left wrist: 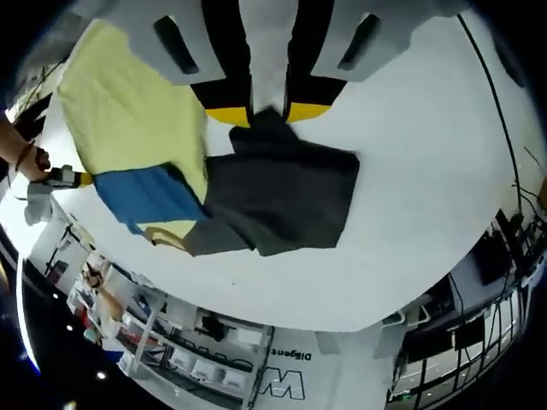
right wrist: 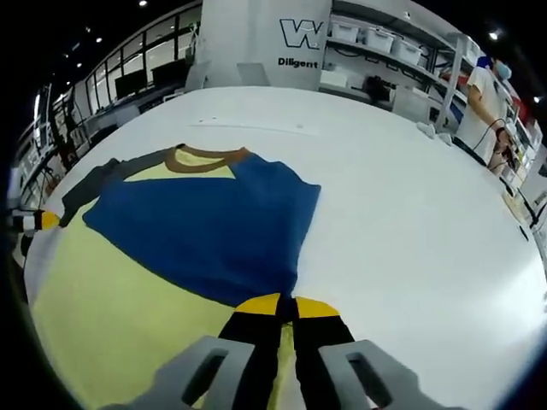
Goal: Fold the garment on the visible template until the final outline fits inside the template.
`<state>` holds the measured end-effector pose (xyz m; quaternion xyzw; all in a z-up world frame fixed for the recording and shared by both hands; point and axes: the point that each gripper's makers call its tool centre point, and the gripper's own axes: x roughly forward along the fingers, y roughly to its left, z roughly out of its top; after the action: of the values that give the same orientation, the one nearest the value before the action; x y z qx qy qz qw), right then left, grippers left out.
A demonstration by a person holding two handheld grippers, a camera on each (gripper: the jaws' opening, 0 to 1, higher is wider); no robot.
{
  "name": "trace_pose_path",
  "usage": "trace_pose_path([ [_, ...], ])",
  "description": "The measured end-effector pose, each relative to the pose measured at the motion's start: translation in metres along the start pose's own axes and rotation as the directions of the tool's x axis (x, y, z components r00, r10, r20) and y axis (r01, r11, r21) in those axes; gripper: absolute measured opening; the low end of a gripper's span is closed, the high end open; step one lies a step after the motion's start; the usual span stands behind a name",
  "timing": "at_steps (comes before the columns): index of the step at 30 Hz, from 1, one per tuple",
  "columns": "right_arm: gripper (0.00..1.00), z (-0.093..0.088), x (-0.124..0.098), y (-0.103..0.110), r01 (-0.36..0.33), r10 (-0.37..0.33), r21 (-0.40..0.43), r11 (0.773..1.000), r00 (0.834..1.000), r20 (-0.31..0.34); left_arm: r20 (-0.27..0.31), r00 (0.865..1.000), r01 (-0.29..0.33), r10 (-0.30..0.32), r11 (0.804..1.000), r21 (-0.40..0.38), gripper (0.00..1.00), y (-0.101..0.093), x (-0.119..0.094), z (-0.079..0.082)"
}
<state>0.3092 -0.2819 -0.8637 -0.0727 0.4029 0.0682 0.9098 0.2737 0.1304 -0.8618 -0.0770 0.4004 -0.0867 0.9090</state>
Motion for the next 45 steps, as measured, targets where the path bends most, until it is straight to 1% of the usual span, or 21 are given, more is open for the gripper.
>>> trace_pose_path([
  [1, 0.0, 0.0, 0.0, 0.0, 0.0, 0.0, -0.004, 1.0, 1.0, -0.002, 0.01, 1.0, 0.0, 0.0, 1.0, 0.013, 0.08, 0.0, 0.0, 0.001],
  [2, 0.0, 0.0, 0.0, 0.0, 0.001, -0.001, -0.005, 1.0, 1.0, -0.004, 0.003, 1.0, -0.023, 0.023, 1.0, 0.003, 0.06, 0.003, -0.001, 0.0],
  [3, 0.0, 0.0, 0.0, 0.0, 0.001, -0.001, -0.006, 1.0, 1.0, -0.006, 0.007, 1.0, -0.025, 0.025, 1.0, 0.014, 0.05, 0.004, -0.001, 0.002],
  [4, 0.0, 0.0, 0.0, 0.0, 0.002, -0.002, -0.009, 1.0, 1.0, -0.008, 0.006, 1.0, -0.017, 0.017, 1.0, -0.005, 0.05, 0.003, 0.0, 0.002],
  [6, 0.0, 0.0, 0.0, 0.0, 0.001, -0.001, -0.012, 1.0, 1.0, -0.008, -0.007, 0.999, -0.033, 0.033, 0.999, -0.037, 0.01, 0.006, 0.0, 0.001],
  [7, 0.0, 0.0, -0.001, 0.0, 0.002, -0.002, -0.011, 1.0, 1.0, -0.007, -0.011, 1.0, -0.024, 0.023, 0.999, -0.031, 0.01, 0.006, 0.001, 0.001],
  [9, 0.0, 0.0, -0.001, 0.0, 0.0, 0.0, -0.013, 1.0, 1.0, -0.005, -0.011, 1.0, -0.027, 0.027, 0.998, -0.053, 0.01, 0.007, 0.001, 0.0],
  [12, 0.0, 0.0, -0.001, 0.0, -0.002, 0.002, -0.009, 1.0, 1.0, -0.008, -0.013, 1.0, -0.025, 0.025, 0.999, -0.026, 0.01, 0.008, 0.001, 0.0],
  [14, 0.0, 0.0, 0.0, 0.0, -0.001, 0.0, -0.017, 1.0, 1.0, -0.012, -0.016, 1.0, -0.026, 0.025, 0.999, -0.028, 0.0, 0.012, -0.002, 0.001],
  [17, 0.0, 0.0, 0.0, 0.0, 0.007, -0.008, -0.034, 0.999, 1.0, -0.017, -0.001, 0.999, -0.049, 0.049, 0.999, -0.019, 0.0, 0.027, -0.012, 0.005],
  [20, 0.0, 0.0, 0.0, 0.0, 0.01, -0.011, -0.028, 1.0, 1.0, -0.02, 0.013, 0.997, -0.079, 0.079, 0.997, 0.004, 0.0, 0.043, -0.019, 0.01],
  [23, 0.0, 0.0, 0.0, 0.0, 0.012, -0.013, -0.028, 1.0, 1.0, -0.02, 0.006, 0.995, -0.097, 0.097, 0.995, 0.008, 0.0, 0.056, -0.021, 0.01],
  [26, 0.0, -0.001, -0.001, -0.005, 0.029, -0.029, -0.012, 1.0, 0.999, -0.023, -0.003, 0.99, -0.143, 0.143, 0.989, 0.03, 0.0, 0.08, -0.026, 0.011],
  [28, 0.0, -0.001, -0.001, -0.006, 0.026, -0.026, -0.01, 1.0, 0.999, -0.025, -0.002, 0.986, -0.164, 0.164, 0.986, 0.038, 0.0, 0.09, -0.029, 0.013],
  [29, 0.0, -0.001, -0.001, -0.007, 0.021, -0.021, -0.002, 1.0, 0.999, -0.028, 0.0, 0.984, -0.18, 0.18, 0.983, 0.039, 0.0, 0.1, -0.03, 0.015],
  [32, 0.0, -0.001, -0.001, -0.008, 0.021, -0.021, -0.004, 1.0, 0.999, -0.035, -0.009, 0.981, -0.193, 0.194, 0.98, 0.049, 0.0, 0.112, -0.03, 0.017],
  [34, 0.0, -0.002, -0.001, -0.009, 0.025, -0.025, -0.004, 1.0, 0.999, -0.038, -0.023, 0.973, -0.226, 0.228, 0.97, 0.086, 0.0, 0.122, -0.033, 0.018],
  [36, 0.0, -0.002, -0.001, -0.012, 0.031, -0.031, -0.002, 1.0, 0.999, -0.04, -0.022, 0.97, -0.237, 0.241, 0.966, 0.105, 0.0, 0.128, -0.034, 0.02],
  [38, 0.0, -0.003, -0.002, -0.015, 0.04, -0.039, 0.01, 0.999, 0.998, -0.043, -0.012, 0.968, -0.248, 0.251, 0.964, 0.096, 0.01, 0.134, -0.034, 0.025],
  [40, 0.0, -0.004, -0.002, -0.016, 0.04, -0.039, 0.017, 0.999, 0.998, -0.042, -0.018, 0.959, -0.276, 0.282, 0.951, 0.142, 0.01, 0.144, -0.034, 0.027],
  [45, 0.0, -0.004, -0.001, -0.017, 0.033, -0.031, 0.04, 0.999, 0.999, -0.042, -0.013, 0.946, -0.32, 0.325, 0.937, 0.14, 0.01, 0.164, -0.034, 0.031],
])
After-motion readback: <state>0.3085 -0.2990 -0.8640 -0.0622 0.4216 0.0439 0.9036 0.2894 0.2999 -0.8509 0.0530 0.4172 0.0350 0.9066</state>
